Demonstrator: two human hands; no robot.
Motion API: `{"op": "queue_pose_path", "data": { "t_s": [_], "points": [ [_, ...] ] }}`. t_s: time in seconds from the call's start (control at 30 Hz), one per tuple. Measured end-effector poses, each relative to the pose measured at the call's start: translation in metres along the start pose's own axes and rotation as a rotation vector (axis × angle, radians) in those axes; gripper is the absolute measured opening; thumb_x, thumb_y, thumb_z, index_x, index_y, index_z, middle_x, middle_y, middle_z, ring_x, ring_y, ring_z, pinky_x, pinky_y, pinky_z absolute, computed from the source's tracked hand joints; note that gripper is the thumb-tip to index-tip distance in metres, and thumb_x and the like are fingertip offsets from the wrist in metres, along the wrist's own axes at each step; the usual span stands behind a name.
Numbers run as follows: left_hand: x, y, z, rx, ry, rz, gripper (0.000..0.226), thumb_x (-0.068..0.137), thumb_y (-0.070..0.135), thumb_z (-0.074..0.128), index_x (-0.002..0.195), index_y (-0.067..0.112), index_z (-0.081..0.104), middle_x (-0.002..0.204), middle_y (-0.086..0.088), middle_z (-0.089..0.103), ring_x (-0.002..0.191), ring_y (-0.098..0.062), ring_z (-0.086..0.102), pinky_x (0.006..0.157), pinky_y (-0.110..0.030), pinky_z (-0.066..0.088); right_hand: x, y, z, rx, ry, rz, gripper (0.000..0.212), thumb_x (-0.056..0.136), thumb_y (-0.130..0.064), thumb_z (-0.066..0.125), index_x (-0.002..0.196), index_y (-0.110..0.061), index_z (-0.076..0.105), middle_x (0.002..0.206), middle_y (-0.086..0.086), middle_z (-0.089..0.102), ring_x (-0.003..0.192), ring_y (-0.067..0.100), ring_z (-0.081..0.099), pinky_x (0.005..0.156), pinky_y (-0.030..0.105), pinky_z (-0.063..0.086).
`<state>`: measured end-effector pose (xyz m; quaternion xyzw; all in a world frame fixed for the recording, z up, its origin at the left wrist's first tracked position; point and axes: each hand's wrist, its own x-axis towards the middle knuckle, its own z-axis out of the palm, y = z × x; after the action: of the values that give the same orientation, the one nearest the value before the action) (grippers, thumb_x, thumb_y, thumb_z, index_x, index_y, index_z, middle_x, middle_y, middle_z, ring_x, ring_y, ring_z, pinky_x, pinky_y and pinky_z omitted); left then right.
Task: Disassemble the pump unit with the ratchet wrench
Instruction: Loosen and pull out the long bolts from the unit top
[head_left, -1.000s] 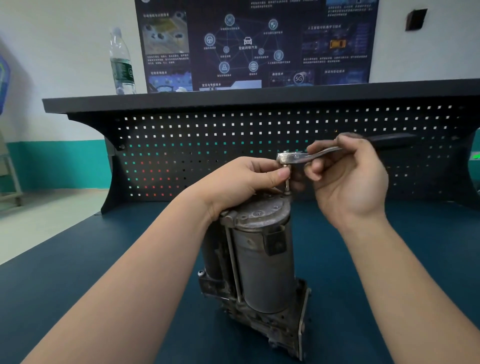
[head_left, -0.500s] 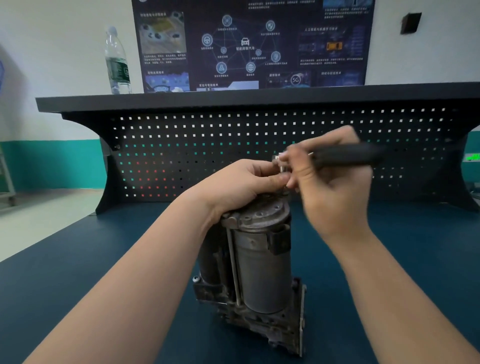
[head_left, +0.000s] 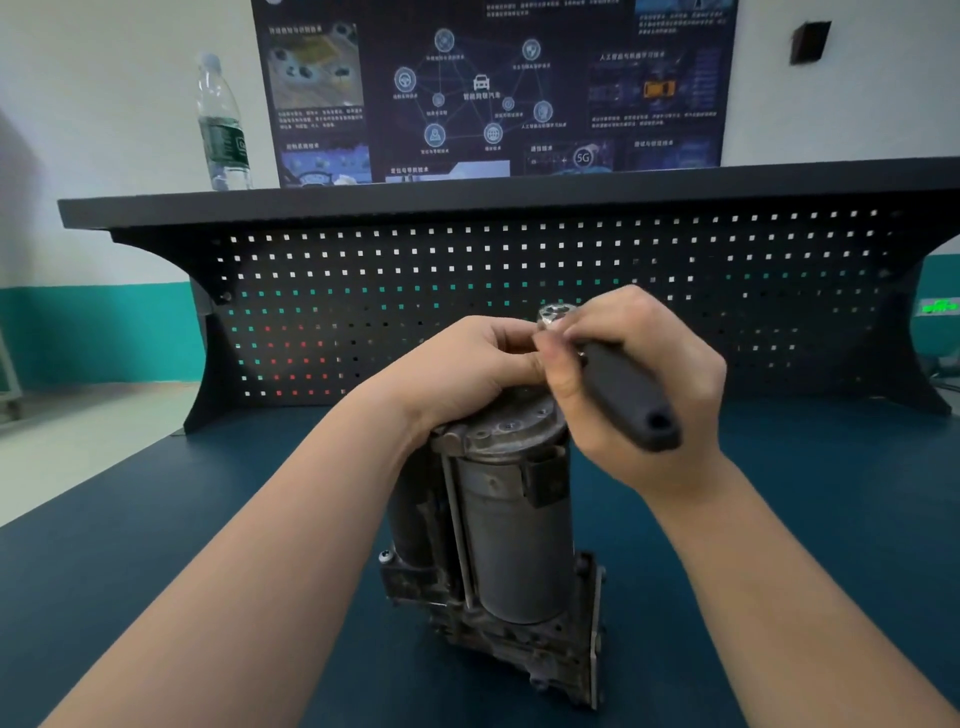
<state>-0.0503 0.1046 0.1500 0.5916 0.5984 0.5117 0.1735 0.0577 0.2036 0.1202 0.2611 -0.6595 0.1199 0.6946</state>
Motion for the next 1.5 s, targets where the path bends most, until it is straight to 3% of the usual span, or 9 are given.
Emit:
{"op": "queue_pose_path", "data": {
  "t_s": [0.13,0.27,0.4,0.57,0.8,1.1,1.2,1.37,1.5],
  "points": [
    [0.001,0.0,0.0,-0.067,-0.041,-0.038,0.013,0.089,0.015,0.06,0.097,0.018,0.071,0.089,0.007,0.074,0.086,-0.002,0.066,0.078,-0.014,0.05,0.007,0.002,-0.002,0.285,0.303,0.588,0.014,0.095,-0.019,0.054,0.081,-0.017,0.054,0.071,0.004,0.068,0.054,0.017,0.06,0.054,0.027,0.048],
    [0.003,0.001,0.0,0.028,0.02,-0.093,0.011,0.087,0.025,0.066,0.085,0.019,0.076,0.087,0.003,0.075,0.081,-0.005,0.066,0.082,-0.02,0.051,0.014,0.015,-0.007,0.836,0.609,1.181,0.02,0.099,-0.013,0.048,0.08,-0.013,0.052,0.064,0.005,0.068,0.045,0.01,0.052,0.044,0.02,0.042],
    [0.005,0.001,0.0,0.048,0.03,-0.115,0.01,0.082,0.029,0.071,0.078,0.022,0.076,0.083,0.004,0.074,0.078,-0.007,0.065,0.085,-0.026,0.05,0.004,0.002,0.008,0.472,0.581,0.84,0.014,0.098,-0.02,0.047,0.085,-0.017,0.048,0.068,0.005,0.066,0.047,0.013,0.055,0.048,0.026,0.046],
    [0.004,0.001,-0.001,0.019,-0.02,-0.035,0.019,0.08,0.013,0.07,0.067,0.025,0.075,0.071,0.011,0.071,0.067,0.0,0.064,0.063,-0.014,0.051,-0.005,-0.005,0.008,0.014,0.071,0.08,0.016,0.098,-0.025,0.051,0.089,-0.013,0.046,0.075,0.018,0.057,0.064,0.025,0.057,0.063,0.029,0.048],
    [0.006,-0.005,-0.007,-0.217,-0.039,-0.053,0.027,0.076,0.024,0.064,0.097,0.011,0.074,0.094,-0.005,0.075,0.087,-0.012,0.07,0.08,-0.019,0.053,0.013,0.003,-0.007,0.398,0.283,0.703,0.008,0.096,-0.019,0.048,0.091,-0.017,0.041,0.072,0.009,0.065,0.047,0.017,0.057,0.049,0.026,0.045],
    [0.005,-0.002,-0.004,-0.069,0.058,-0.062,0.058,0.065,0.037,0.07,0.106,-0.005,0.066,0.097,-0.013,0.066,0.088,-0.02,0.058,0.087,-0.032,0.046,0.019,0.014,-0.014,0.918,0.516,1.281,0.015,0.099,-0.021,0.051,0.087,-0.012,0.052,0.073,0.007,0.072,0.048,0.009,0.059,0.044,0.018,0.045],
    [0.006,-0.001,-0.002,-0.091,0.041,-0.056,0.047,0.068,0.032,0.068,0.104,0.0,0.068,0.1,-0.012,0.069,0.092,-0.02,0.062,0.09,-0.031,0.049,0.013,0.011,-0.007,0.654,0.532,1.091,0.012,0.098,-0.02,0.054,0.088,-0.014,0.051,0.072,0.003,0.07,0.049,0.01,0.057,0.047,0.022,0.045],
    [0.005,-0.003,-0.003,-0.108,0.019,-0.035,0.023,0.071,0.03,0.067,0.089,0.016,0.072,0.092,-0.006,0.072,0.089,-0.02,0.065,0.087,-0.031,0.053,-0.002,-0.004,0.001,0.064,0.206,0.231,0.014,0.093,-0.019,0.058,0.09,-0.021,0.044,0.08,0.005,0.055,0.063,0.013,0.062,0.059,0.027,0.049],
    [0.002,-0.002,-0.006,-0.12,-0.024,-0.038,0.03,0.074,0.029,0.066,0.1,0.014,0.072,0.094,-0.006,0.072,0.088,-0.018,0.066,0.087,-0.032,0.053,0.0,-0.006,0.002,0.082,0.183,0.223,0.016,0.094,-0.019,0.058,0.093,-0.025,0.043,0.079,0.004,0.059,0.059,0.022,0.064,0.056,0.034,0.051]
  ]
}}
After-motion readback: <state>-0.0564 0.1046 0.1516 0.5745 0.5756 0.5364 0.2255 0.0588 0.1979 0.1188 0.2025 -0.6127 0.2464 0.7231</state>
